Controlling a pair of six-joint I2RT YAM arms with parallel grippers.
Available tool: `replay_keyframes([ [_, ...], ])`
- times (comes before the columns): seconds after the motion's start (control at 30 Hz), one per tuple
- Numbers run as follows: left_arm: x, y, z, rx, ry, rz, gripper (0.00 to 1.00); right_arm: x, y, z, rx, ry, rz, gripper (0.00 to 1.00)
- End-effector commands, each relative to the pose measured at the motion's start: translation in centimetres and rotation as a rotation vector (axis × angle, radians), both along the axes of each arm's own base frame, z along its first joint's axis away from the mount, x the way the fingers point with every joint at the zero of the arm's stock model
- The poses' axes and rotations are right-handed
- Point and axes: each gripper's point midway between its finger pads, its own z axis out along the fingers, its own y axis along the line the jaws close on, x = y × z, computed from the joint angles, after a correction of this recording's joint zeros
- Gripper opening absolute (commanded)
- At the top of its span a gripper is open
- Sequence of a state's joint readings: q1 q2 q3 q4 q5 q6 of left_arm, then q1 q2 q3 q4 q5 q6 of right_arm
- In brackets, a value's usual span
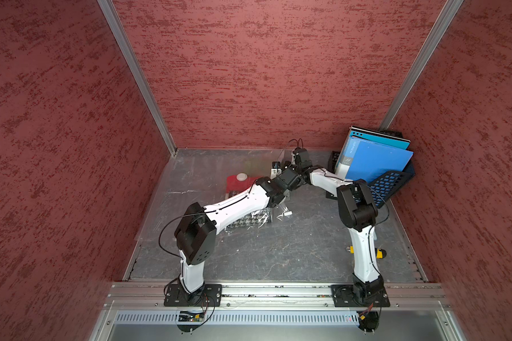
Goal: Take the scarf out of the vacuum bag
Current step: Take out the scarf from the vacuum bag.
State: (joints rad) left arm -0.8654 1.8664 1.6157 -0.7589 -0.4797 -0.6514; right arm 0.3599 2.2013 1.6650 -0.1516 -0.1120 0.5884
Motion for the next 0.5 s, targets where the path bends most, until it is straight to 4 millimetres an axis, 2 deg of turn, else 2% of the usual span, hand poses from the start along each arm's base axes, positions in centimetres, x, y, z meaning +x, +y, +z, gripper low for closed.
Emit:
replay_keyframes([
  [0.0, 0.4, 0.5, 0.8, -0.027, -0.021, 0.02, 0.0, 0.2, -4.3, 2.5, -0.164, -0.037, -0.117, 0.0],
  [0.17, 0.5, 0.6, 1.0, -0.031, -0.024, 0.021, 0.0, 0.0, -8.6, 3.2, -0.36, 0.006, -0.248, 0.0],
  [0.33, 0.5, 0.9, 1.0, -0.028, -0.024, 0.025, 0.0, 0.2, -12.0, 3.5, -0.476, 0.039, -0.34, 0.0],
  [0.43, 0.5, 1.1, 0.9, -0.026, -0.024, 0.03, 0.0, -0.1, -13.5, 3.0, -0.467, 0.077, -0.358, 0.0],
  [0.47, 0.6, 1.2, 0.8, -0.026, -0.023, 0.032, 0.0, -0.2, -13.4, 3.0, -0.446, 0.078, -0.343, 0.0],
])
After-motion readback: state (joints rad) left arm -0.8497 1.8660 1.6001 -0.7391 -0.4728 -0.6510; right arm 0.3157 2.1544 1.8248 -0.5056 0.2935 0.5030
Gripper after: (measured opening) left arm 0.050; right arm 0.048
